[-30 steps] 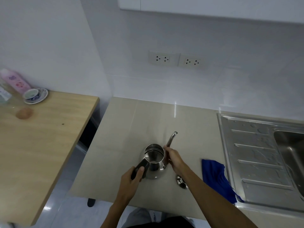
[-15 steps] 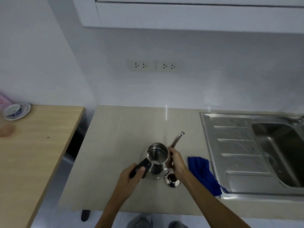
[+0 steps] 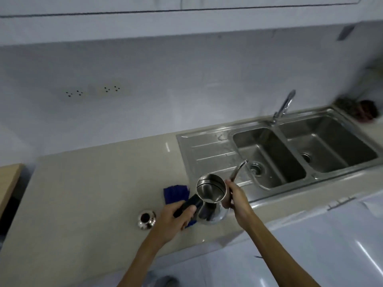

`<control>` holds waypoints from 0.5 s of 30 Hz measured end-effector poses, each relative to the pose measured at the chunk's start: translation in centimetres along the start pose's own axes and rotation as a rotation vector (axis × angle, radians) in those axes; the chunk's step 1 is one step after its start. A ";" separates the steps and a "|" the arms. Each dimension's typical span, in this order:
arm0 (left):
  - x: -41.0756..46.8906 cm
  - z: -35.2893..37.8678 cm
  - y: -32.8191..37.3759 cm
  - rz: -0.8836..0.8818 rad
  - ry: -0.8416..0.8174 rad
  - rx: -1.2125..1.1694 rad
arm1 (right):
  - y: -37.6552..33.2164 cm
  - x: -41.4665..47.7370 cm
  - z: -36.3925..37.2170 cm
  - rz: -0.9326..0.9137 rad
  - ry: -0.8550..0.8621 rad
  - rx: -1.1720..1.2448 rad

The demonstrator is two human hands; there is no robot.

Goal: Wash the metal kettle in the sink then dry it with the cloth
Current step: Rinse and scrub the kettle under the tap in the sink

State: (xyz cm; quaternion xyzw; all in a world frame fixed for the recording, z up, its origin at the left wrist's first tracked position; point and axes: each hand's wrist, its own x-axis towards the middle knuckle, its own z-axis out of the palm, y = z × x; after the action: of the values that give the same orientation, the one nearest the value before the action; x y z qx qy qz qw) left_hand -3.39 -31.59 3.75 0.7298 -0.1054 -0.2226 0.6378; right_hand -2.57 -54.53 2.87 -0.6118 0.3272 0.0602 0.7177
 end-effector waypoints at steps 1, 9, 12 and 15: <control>0.5 2.4 0.4 -0.004 -0.027 -0.011 | -0.1 -0.1 -2.6 -0.019 0.023 0.000; 3.9 19.8 2.8 -0.064 -0.225 -0.024 | -0.7 -1.5 -20.4 -0.066 0.187 0.047; 5.0 24.4 3.5 -0.083 -0.271 -0.026 | -0.8 -1.0 -25.3 -0.076 0.206 0.045; 6.8 27.6 4.6 -0.088 -0.304 -0.011 | -1.2 0.1 -29.0 -0.071 0.230 0.045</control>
State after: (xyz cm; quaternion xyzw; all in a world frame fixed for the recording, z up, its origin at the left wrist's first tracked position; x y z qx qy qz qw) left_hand -9.53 -59.74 4.57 0.6883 -0.1675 -0.3587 0.6079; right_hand -13.37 -81.45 2.71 -0.6094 0.3867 -0.0431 0.6908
